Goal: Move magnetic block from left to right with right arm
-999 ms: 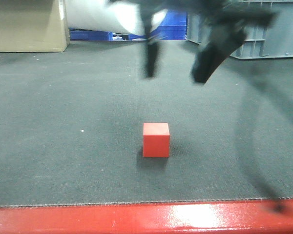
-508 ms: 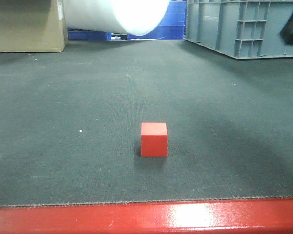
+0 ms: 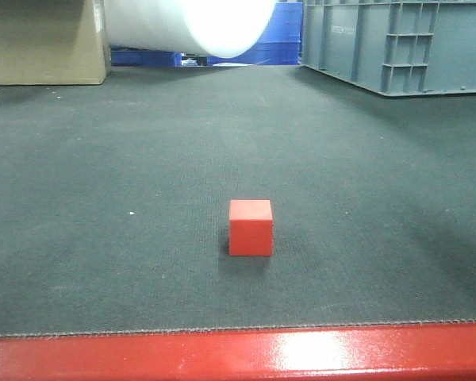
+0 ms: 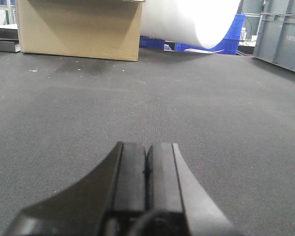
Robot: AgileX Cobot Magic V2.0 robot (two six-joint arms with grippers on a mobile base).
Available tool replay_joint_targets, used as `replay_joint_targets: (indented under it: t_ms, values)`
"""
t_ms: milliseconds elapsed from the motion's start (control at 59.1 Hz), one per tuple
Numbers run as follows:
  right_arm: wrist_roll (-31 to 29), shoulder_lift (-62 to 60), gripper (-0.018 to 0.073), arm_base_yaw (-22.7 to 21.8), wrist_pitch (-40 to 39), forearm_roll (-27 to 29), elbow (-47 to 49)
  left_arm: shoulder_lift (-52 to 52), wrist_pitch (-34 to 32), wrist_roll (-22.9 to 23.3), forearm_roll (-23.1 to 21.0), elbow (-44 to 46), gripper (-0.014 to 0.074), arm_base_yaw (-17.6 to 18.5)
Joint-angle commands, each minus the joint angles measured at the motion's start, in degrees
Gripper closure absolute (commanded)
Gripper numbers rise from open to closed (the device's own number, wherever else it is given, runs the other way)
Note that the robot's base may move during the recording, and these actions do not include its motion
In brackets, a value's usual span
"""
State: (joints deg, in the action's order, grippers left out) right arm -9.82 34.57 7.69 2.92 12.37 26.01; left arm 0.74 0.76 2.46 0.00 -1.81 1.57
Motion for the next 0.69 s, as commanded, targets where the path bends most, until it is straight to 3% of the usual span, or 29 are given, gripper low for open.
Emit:
replay_joint_targets:
  t_ms: [0, 135, 305, 677]
  values:
    - [0.68, -6.54, 0.0501, -0.53, -5.99, 0.53, -2.14, 0.62, -5.07, 0.25, 0.0, -0.54, 0.0713, 0.3]
    - [0.68, -16.38, 0.0502, -1.08, -2.08, 0.53, -7.39, 0.62, -5.07, 0.25, 0.0, -0.54, 0.0713, 0.3]
    - [0.68, -24.4, 0.0502, -4.85, -0.03, 0.42, -12.36, 0.62, -5.07, 0.25, 0.0, -0.54, 0.0713, 0.3]
    - [0.68, -25.54, 0.0502, -5.77, 3.66, 0.48, -13.15, 0.62, -5.07, 0.25, 0.0, -0.54, 0.0712, 0.3]
